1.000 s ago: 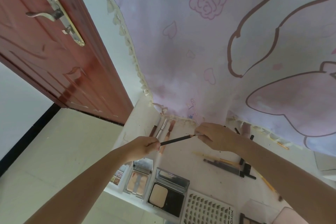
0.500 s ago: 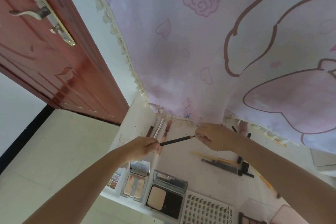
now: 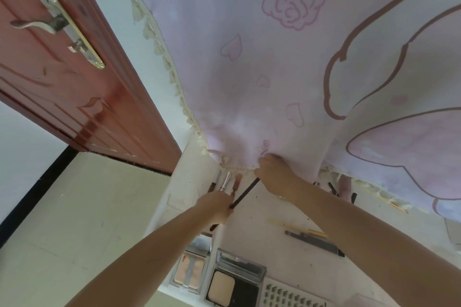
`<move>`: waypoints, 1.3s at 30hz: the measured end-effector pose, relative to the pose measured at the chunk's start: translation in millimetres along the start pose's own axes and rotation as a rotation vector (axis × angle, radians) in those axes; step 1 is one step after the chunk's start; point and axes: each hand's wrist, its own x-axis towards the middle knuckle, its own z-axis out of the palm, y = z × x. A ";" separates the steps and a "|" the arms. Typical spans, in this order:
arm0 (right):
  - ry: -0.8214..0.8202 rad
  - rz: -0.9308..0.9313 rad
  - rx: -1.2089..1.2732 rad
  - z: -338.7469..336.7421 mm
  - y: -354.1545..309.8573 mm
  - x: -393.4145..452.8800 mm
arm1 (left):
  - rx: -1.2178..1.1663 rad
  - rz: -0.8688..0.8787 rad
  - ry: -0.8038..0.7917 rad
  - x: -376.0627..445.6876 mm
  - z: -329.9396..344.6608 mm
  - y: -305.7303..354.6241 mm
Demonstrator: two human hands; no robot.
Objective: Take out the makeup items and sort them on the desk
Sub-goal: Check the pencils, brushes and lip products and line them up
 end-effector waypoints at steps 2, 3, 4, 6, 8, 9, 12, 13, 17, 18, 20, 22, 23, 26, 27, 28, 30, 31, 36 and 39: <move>-0.035 0.020 -0.030 4.3 -0.6 10.6 | 0.038 -0.031 -0.037 7.8 5.5 5.7; -0.071 0.023 -0.031 7.7 -2.5 14.2 | 0.035 -0.044 -0.062 11.5 8.1 7.3; -0.056 0.005 -0.041 11.5 -4.8 17.5 | 0.026 -0.055 -0.078 14.7 9.7 8.6; -0.053 -0.019 -0.041 20.1 -3.8 23.8 | 0.029 -0.074 -0.093 20.0 11.6 11.0; -0.003 0.014 0.065 39.2 -0.7 31.2 | 0.030 -0.077 -0.080 23.1 13.8 12.1; 0.002 0.014 0.085 42.9 -2.5 30.2 | 0.025 -0.087 -0.072 25.4 16.1 11.3; 0.020 -0.026 0.117 52.7 -11.5 33.8 | 0.092 -0.110 -0.021 25.0 22.5 8.5; 0.070 -0.008 0.135 56.5 -12.0 37.2 | 0.131 -0.110 -0.014 24.6 24.5 8.1; 0.110 -0.050 0.332 61.5 -8.0 23.8 | 0.223 -0.067 -0.018 23.0 30.1 6.3; 0.107 -0.056 0.399 62.5 -4.2 15.8 | 0.229 -0.060 -0.018 21.8 31.1 6.1; 0.101 0.013 0.478 59.4 7.9 -9.4 | 0.219 -0.045 -0.013 19.2 31.2 6.7; 0.067 0.137 0.488 58.8 23.7 -42.3 | 0.191 -0.002 -0.001 18.0 30.4 12.5; 0.000 0.204 0.494 60.2 31.6 -60.5 | 0.177 0.024 -0.008 17.6 29.8 17.7; -0.185 0.362 0.488 72.8 46.4 -106.4 | 0.091 0.096 -0.048 19.4 28.8 40.8; -0.236 0.402 0.484 77.6 47.4 -117.8 | 0.064 0.113 -0.060 21.0 28.6 49.0; -0.271 0.412 0.463 84.0 48.8 -125.9 | 0.049 0.127 -0.064 22.2 28.7 56.9; -0.308 0.452 0.463 88.3 49.2 -136.3 | 0.044 0.140 -0.061 24.4 31.2 70.3; -0.305 0.480 0.474 88.4 48.6 -139.2 | 0.042 0.136 -0.058 25.0 33.1 75.7; -0.251 0.550 0.430 88.5 48.7 -151.4 | 0.023 0.095 -0.013 25.3 41.1 90.9; -0.340 0.606 0.335 91.8 50.5 -170.6 | 0.050 0.092 -0.005 24.4 44.1 99.6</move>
